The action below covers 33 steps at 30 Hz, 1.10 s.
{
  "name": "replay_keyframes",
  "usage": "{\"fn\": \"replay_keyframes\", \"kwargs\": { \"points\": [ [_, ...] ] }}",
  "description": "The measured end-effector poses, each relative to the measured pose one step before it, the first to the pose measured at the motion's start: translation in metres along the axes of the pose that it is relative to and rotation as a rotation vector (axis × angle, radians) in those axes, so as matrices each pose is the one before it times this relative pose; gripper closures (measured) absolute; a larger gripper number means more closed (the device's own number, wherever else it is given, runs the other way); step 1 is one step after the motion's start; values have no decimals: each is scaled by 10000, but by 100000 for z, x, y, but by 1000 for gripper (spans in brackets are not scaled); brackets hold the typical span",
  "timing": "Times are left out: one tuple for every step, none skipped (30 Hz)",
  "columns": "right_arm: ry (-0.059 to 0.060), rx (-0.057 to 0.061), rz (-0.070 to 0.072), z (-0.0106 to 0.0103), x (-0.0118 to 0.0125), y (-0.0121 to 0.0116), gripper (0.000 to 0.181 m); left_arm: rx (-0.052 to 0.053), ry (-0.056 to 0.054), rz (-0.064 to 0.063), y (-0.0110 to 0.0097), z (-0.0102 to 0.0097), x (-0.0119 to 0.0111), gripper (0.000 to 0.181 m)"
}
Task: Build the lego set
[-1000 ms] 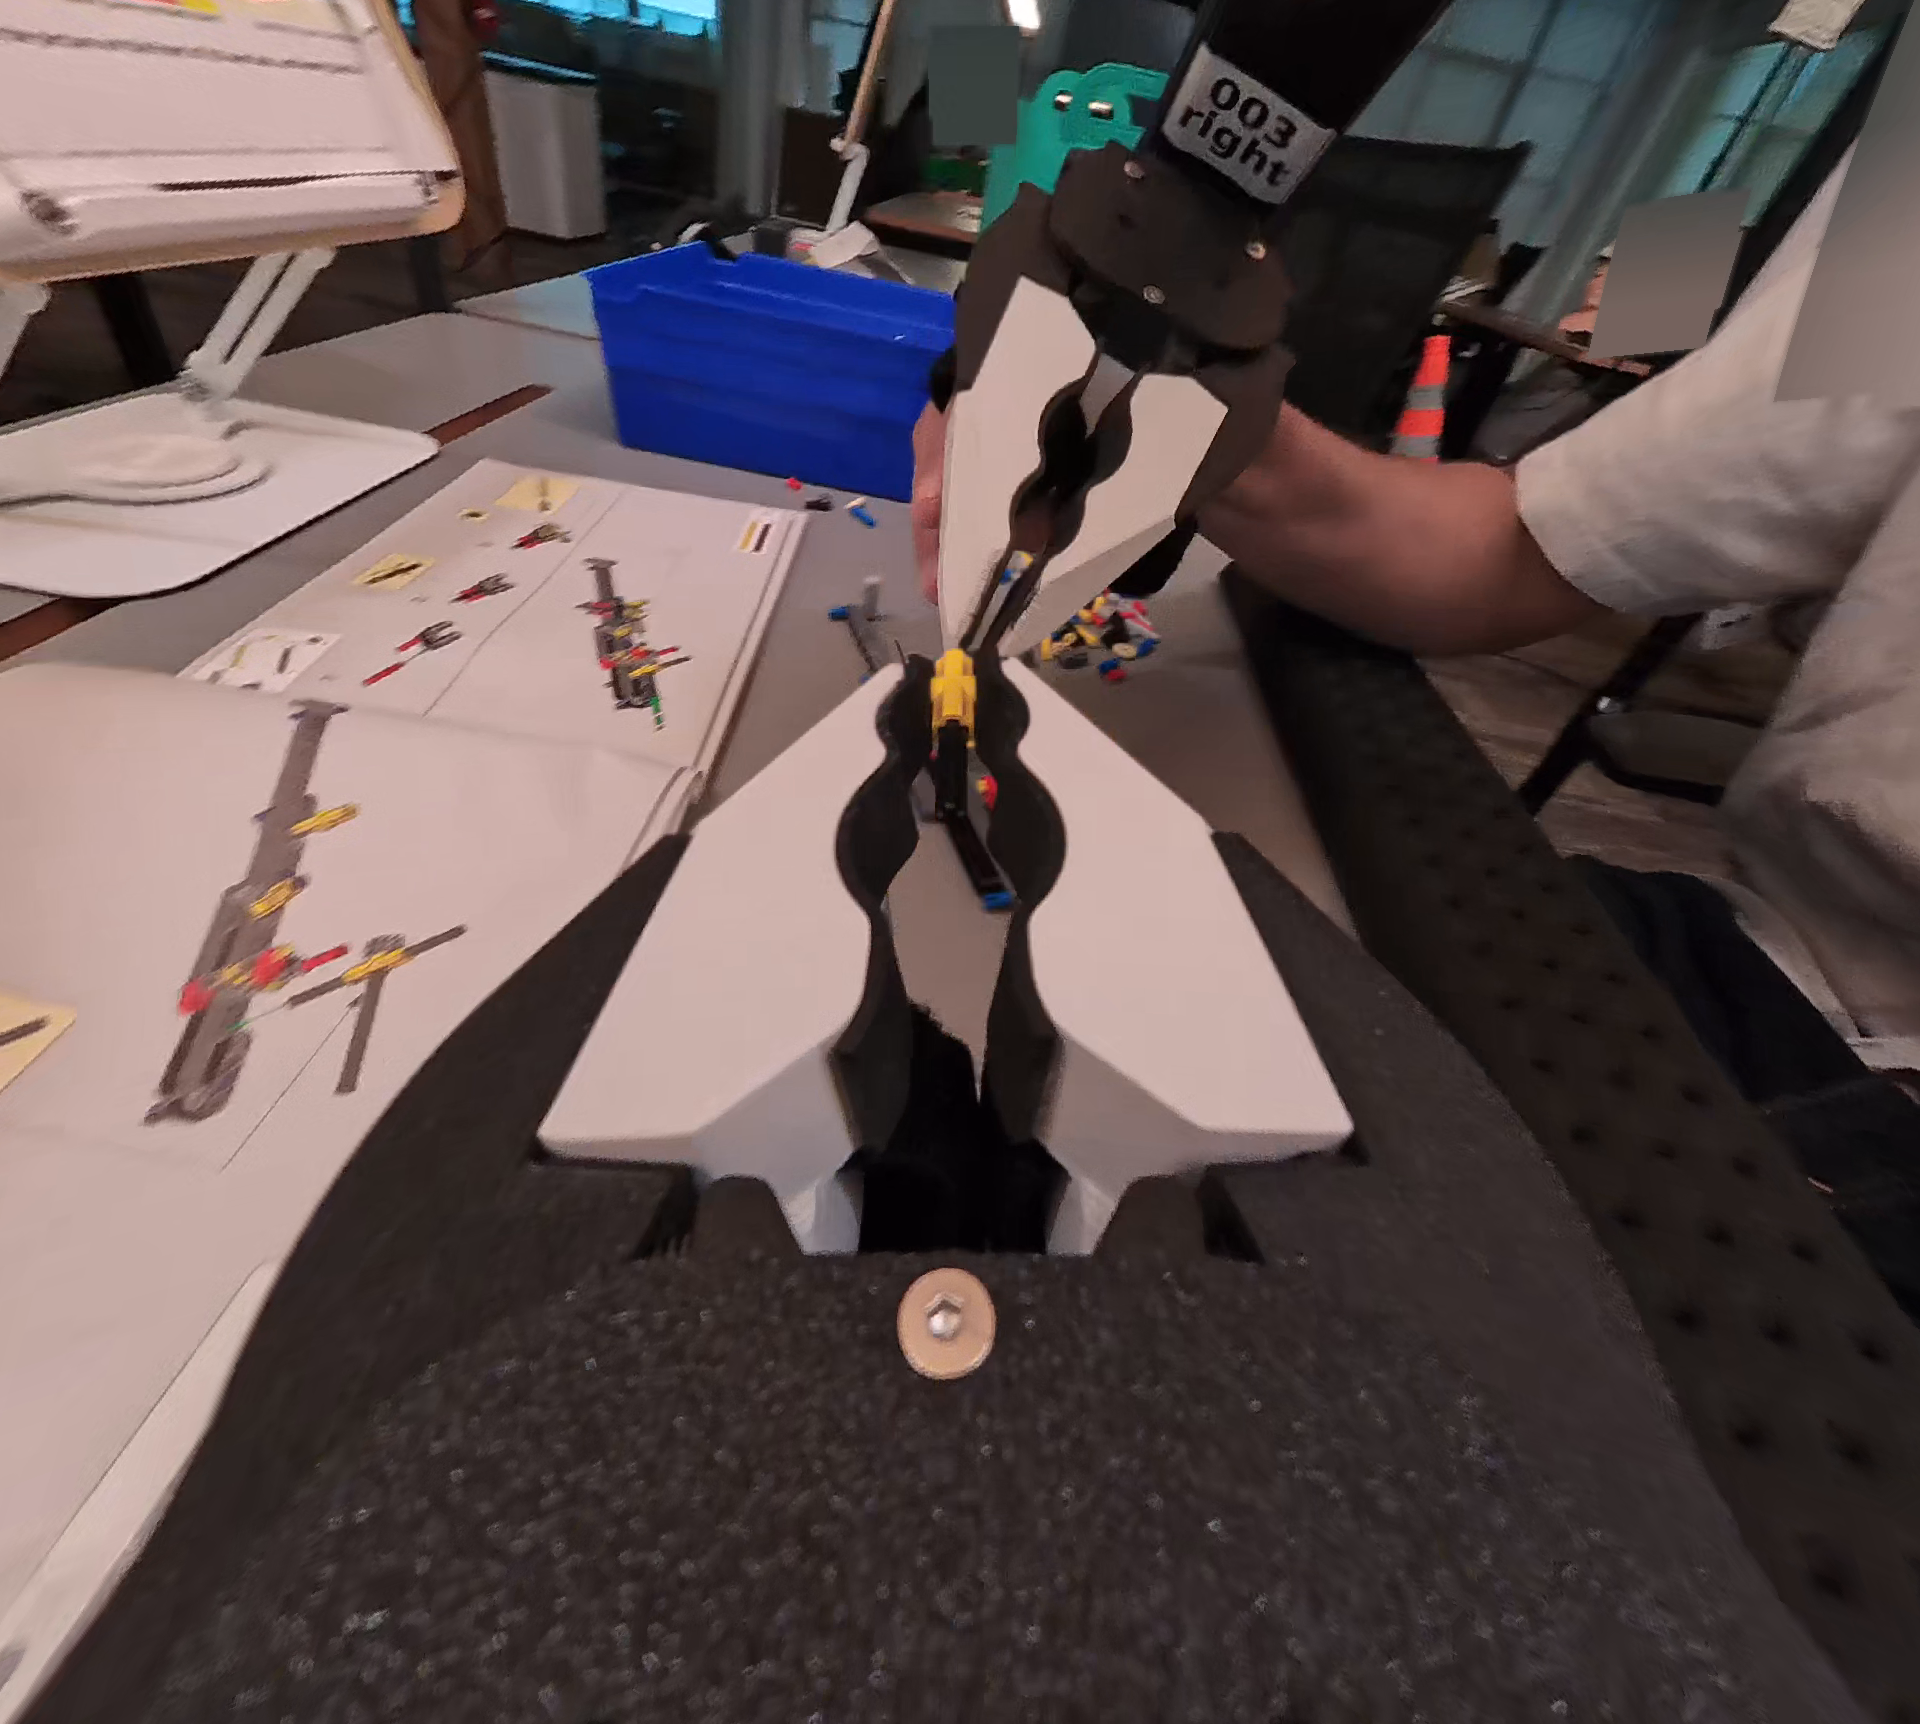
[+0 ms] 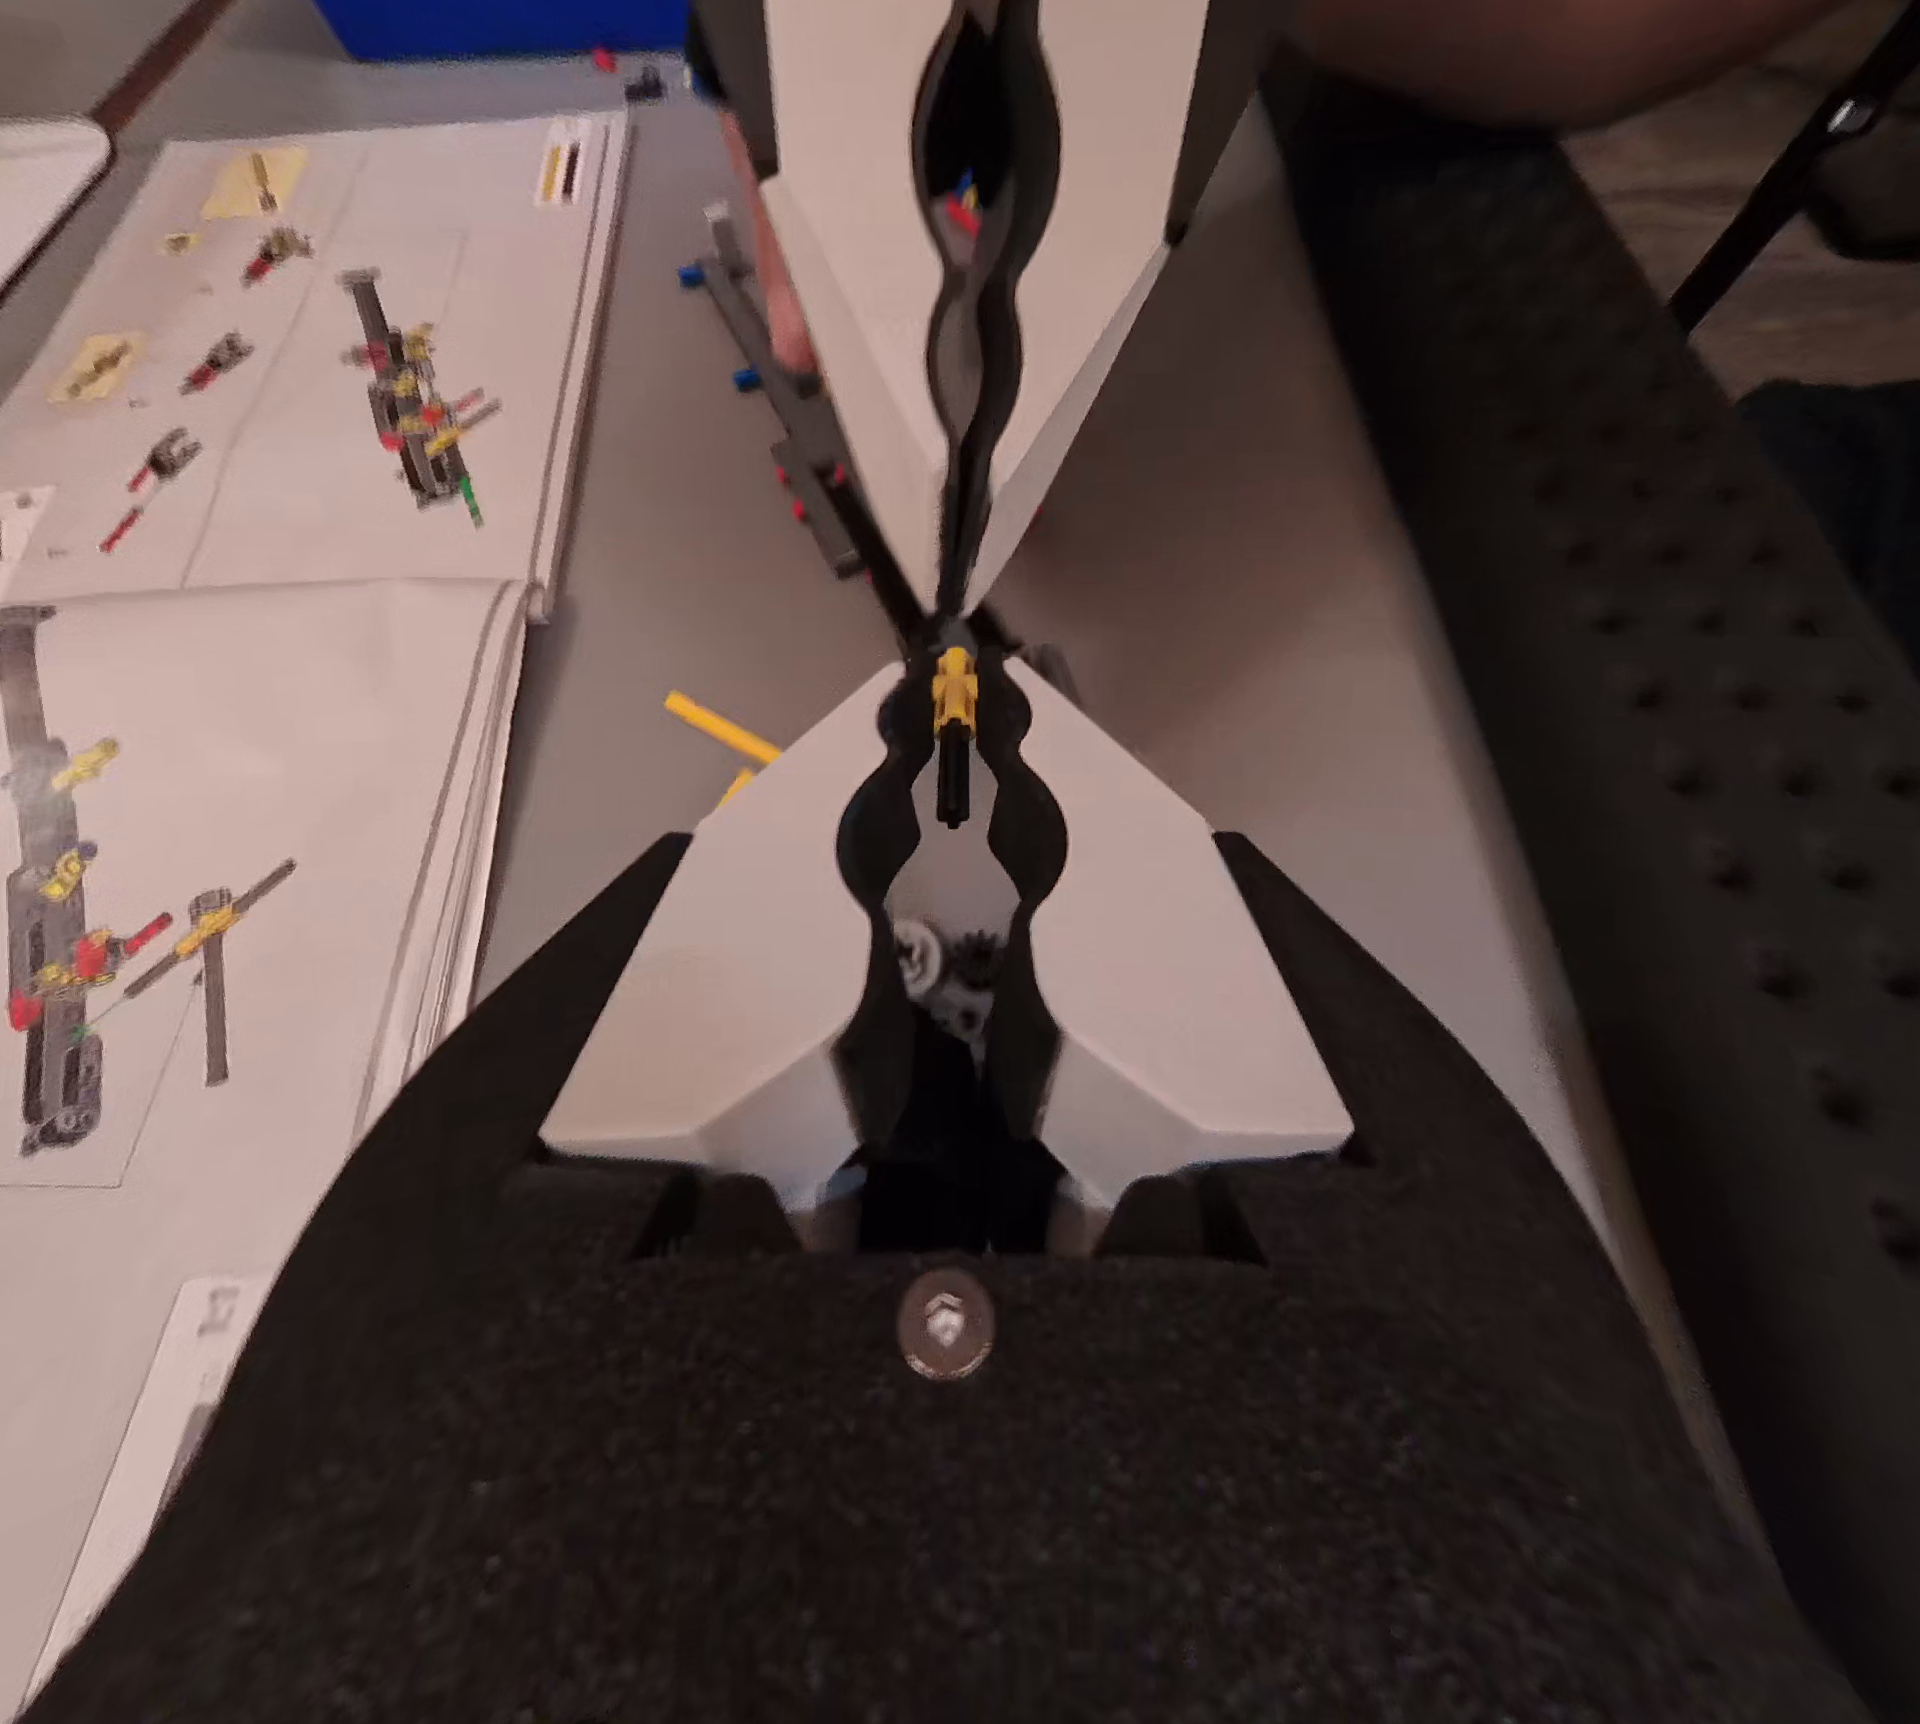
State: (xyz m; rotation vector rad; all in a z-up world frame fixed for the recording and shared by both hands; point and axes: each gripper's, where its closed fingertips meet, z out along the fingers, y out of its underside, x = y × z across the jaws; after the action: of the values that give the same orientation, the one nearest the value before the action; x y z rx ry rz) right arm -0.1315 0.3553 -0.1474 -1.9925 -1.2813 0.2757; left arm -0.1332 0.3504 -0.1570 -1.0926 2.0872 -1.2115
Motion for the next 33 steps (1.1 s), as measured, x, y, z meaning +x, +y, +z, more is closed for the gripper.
{"fn": "replay_keyframes", "kwargs": {
  "points": [
    [-127,35,36,-74,-216,488,181,-270,-83,-136,712,-48,-313,175],
    [74,-21,284,-288,420,629,181,-47,-93,-211,439,-185,-377,175],
    [32,-409,478,-181,570,1056,181,21,-22,-168,164,-174,-197,176],
    [309,-328,371,-63,935,899,181,5,-18,-92,-18,-100,-96,176],
    [267,-61,224,-30,715,537,181,-33,-175,-30,-19,-55,-285,175],
    [-110,24,65,-98,-15,280,181,-21,-244,-59,2,-53,-441,175],
    [319,-37,-54,-370,567,348,181,40,-200,-91,-23,-68,-391,175],
    [790,-140,-14,-581,1414,576,181,39,-303,-77,24,-109,-573,175],
    [552,-102,123,-365,1284,506,176,-48,-547,-79,182,-144,-1008,175],
    [-72,17,281,68,376,182,165,-168,-578,-90,345,-128,-1122,175],
    [-424,149,379,447,-270,-113,160,-149,-476,-80,284,-94,-969,176],
    [-521,1,141,810,-599,104,157,-37,-389,-78,110,-64,-827,175],
    [-285,-134,-338,991,-485,297,155,38,-142,-80,-23,-22,-387,175],
    [-122,-61,-550,920,-326,225,154,128,58,-61,-180,-7,5,175],
    [-128,-35,-389,765,-158,96,154,137,92,-25,-214,13,157,175],
    [-358,90,-58,647,-237,-227,154,62,76,15,-128,44,181,175],
    [-473,113,50,487,-232,-264,154,-3,72,62,-50,73,208,175],
    [-368,72,-60,318,-82,-206,155,-28,92,89,-2,49,241,175],
    [-262,-81,-122,235,-25,31,162,20,86,56,-67,7,200,175],
    [-219,-359,-132,234,-72,463,165,90,65,-10,-138,-41,130,175],
    [-124,-201,-135,168,-97,265,165,106,116,-68,-166,-51,163,175],
    [-3,64,-101,27,-10,-40,165,89,137,-65,-152,-70,181,175],
    [5,44,-97,1,-33,-18,166,100,82,-18,-186,-76,125,175],
    [48,92,-143,67,-20,-57,170,106,58,-9,-213,-80,87,175],
    [184,153,-211,100,171,-85,173,90,78,-29,-187,-78,95,175],
    [188,122,-207,78,203,-47,177,88,85,-43,-156,-68,76,175],
    [1,41,-86,5,11,8,177,96,116,-77,-133,-46,112,175],
    [-68,-51,164,-8,-9,33,177,69,150,-110,-78,-16,139,175],
    [-15,-48,-2,-1,-4,13,178,31,96,-83,-19,11,82,175],
    [28,-12,-95,5,10,12,178,-6,21,-26,43,36,17,175],
    [37,-11,-25,2,26,-7,178,-21,14,-6,56,44,18,175],
    [84,0,-105,0,14,5,179,12,25,-9,-7,57,57,175],
    [105,10,-139,0,-2,10,179,48,63,-17,-63,49,105,175]
  ]
}}
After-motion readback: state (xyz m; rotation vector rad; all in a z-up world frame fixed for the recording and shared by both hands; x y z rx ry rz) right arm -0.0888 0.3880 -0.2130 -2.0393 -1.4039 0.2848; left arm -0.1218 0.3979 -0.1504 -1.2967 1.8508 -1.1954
